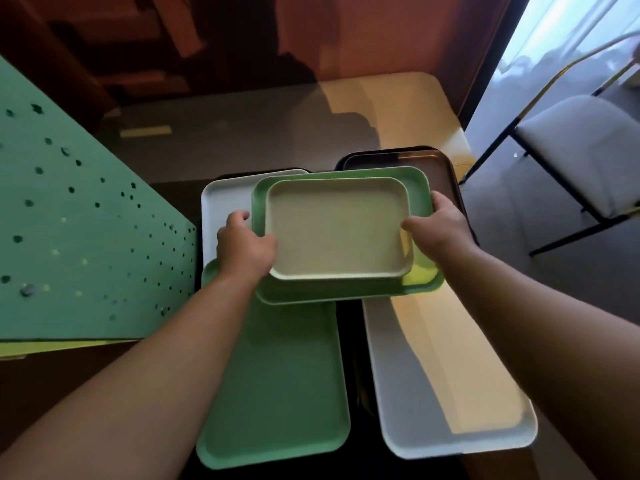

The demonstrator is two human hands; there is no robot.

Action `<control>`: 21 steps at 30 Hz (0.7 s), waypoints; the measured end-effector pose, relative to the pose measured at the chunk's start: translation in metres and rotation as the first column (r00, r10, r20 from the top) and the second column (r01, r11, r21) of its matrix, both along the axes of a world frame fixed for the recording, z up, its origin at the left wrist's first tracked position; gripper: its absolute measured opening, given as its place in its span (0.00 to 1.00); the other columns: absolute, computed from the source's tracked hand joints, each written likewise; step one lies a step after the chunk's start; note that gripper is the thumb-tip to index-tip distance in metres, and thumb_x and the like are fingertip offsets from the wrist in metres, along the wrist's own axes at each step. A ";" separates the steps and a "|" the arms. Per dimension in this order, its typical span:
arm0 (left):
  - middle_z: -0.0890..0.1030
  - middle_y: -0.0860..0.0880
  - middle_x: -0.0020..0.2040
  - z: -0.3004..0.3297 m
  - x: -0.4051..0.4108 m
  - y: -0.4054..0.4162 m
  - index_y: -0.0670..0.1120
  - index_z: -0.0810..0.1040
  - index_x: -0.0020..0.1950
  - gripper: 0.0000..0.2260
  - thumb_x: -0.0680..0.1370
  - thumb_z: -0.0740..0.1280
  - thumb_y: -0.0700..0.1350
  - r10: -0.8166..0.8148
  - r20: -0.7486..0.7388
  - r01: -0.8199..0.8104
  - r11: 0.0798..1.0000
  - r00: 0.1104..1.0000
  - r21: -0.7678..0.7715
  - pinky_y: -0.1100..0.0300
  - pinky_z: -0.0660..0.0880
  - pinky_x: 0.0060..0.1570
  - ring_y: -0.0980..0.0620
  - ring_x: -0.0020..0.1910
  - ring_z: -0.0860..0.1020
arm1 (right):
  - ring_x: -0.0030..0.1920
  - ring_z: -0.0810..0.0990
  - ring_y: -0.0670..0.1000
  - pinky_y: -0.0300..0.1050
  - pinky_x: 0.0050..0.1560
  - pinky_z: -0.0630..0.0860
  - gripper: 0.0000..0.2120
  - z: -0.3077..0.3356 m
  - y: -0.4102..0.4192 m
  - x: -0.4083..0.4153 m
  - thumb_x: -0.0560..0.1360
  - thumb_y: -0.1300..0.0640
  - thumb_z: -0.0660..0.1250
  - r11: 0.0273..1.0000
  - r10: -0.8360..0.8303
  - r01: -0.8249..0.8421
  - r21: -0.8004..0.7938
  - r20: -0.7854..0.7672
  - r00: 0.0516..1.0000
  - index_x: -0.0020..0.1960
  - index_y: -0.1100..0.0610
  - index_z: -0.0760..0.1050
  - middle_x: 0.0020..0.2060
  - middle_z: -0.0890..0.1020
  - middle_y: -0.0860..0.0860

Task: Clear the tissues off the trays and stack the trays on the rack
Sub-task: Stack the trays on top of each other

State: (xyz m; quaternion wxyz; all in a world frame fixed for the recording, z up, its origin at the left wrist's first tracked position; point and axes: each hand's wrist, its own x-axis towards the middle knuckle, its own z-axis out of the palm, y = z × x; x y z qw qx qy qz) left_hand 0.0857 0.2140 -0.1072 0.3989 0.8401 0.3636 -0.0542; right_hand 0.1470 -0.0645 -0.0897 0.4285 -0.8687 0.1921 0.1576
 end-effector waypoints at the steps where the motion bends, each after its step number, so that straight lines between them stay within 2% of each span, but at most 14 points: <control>1: 0.80 0.42 0.58 -0.003 0.001 0.000 0.51 0.69 0.72 0.27 0.72 0.69 0.47 -0.006 0.006 0.006 1.000 1.000 0.011 0.47 0.82 0.48 0.42 0.49 0.82 | 0.52 0.83 0.55 0.61 0.56 0.82 0.15 -0.003 0.001 0.000 0.71 0.54 0.71 1.000 0.000 0.000 -0.014 0.000 1.000 0.56 0.43 0.75 0.49 0.84 0.48; 5: 0.77 0.42 0.61 -0.011 0.000 -0.001 0.50 0.70 0.73 0.26 0.74 0.68 0.47 -0.031 -0.008 0.031 0.998 0.999 0.063 0.49 0.79 0.46 0.41 0.52 0.81 | 0.57 0.79 0.60 0.61 0.59 0.79 0.15 -0.013 0.002 -0.001 0.70 0.50 0.66 0.998 0.024 -0.023 -0.067 0.017 1.000 0.57 0.44 0.75 0.51 0.82 0.50; 8: 0.72 0.42 0.65 -0.015 -0.002 -0.003 0.48 0.69 0.75 0.25 0.77 0.67 0.45 -0.041 -0.014 0.042 0.995 0.999 0.087 0.51 0.76 0.48 0.40 0.54 0.79 | 0.61 0.76 0.62 0.62 0.63 0.77 0.21 -0.016 0.003 -0.002 0.73 0.50 0.66 0.996 0.048 -0.048 -0.080 0.005 0.999 0.66 0.46 0.74 0.57 0.80 0.53; 12: 0.71 0.42 0.67 -0.011 -0.004 -0.005 0.48 0.68 0.75 0.25 0.78 0.66 0.48 -0.018 -0.085 0.026 0.995 0.996 0.096 0.51 0.74 0.47 0.41 0.54 0.77 | 0.69 0.73 0.61 0.63 0.69 0.73 0.33 -0.024 0.000 0.000 0.77 0.50 0.68 0.996 0.064 -0.068 -0.057 -0.066 0.996 0.80 0.50 0.63 0.71 0.75 0.55; 14: 0.72 0.42 0.67 -0.006 -0.007 -0.007 0.47 0.68 0.75 0.26 0.78 0.64 0.50 -0.007 -0.183 0.018 0.998 0.983 0.057 0.51 0.72 0.46 0.41 0.54 0.76 | 0.68 0.75 0.61 0.63 0.68 0.74 0.35 -0.023 -0.001 0.002 0.75 0.49 0.69 0.998 0.051 -0.055 -0.039 -0.099 0.994 0.79 0.50 0.61 0.69 0.76 0.57; 16: 0.77 0.42 0.65 0.000 -0.009 -0.010 0.46 0.72 0.72 0.26 0.75 0.65 0.53 -0.024 -0.214 0.025 1.000 0.976 0.005 0.52 0.72 0.45 0.40 0.55 0.78 | 0.64 0.77 0.60 0.61 0.65 0.77 0.35 -0.015 -0.001 0.003 0.74 0.50 0.72 0.999 0.036 -0.038 -0.021 -0.103 0.994 0.77 0.50 0.61 0.66 0.77 0.56; 19: 0.82 0.45 0.54 0.014 -0.015 -0.012 0.45 0.79 0.61 0.18 0.73 0.68 0.49 0.019 -0.125 -0.030 0.995 0.992 -0.094 0.54 0.75 0.43 0.44 0.50 0.81 | 0.64 0.77 0.60 0.62 0.65 0.77 0.41 -0.003 -0.009 0.004 0.70 0.49 0.76 1.000 0.016 -0.015 0.006 -0.093 0.996 0.77 0.51 0.61 0.67 0.76 0.55; 21: 0.82 0.48 0.53 0.023 -0.022 -0.011 0.46 0.79 0.65 0.18 0.75 0.69 0.45 0.051 -0.044 -0.058 0.983 0.998 -0.172 0.54 0.76 0.48 0.45 0.51 0.80 | 0.62 0.80 0.60 0.63 0.63 0.79 0.43 0.003 -0.019 0.001 0.66 0.47 0.79 0.993 -0.049 0.061 0.097 -0.122 0.991 0.76 0.53 0.66 0.66 0.78 0.54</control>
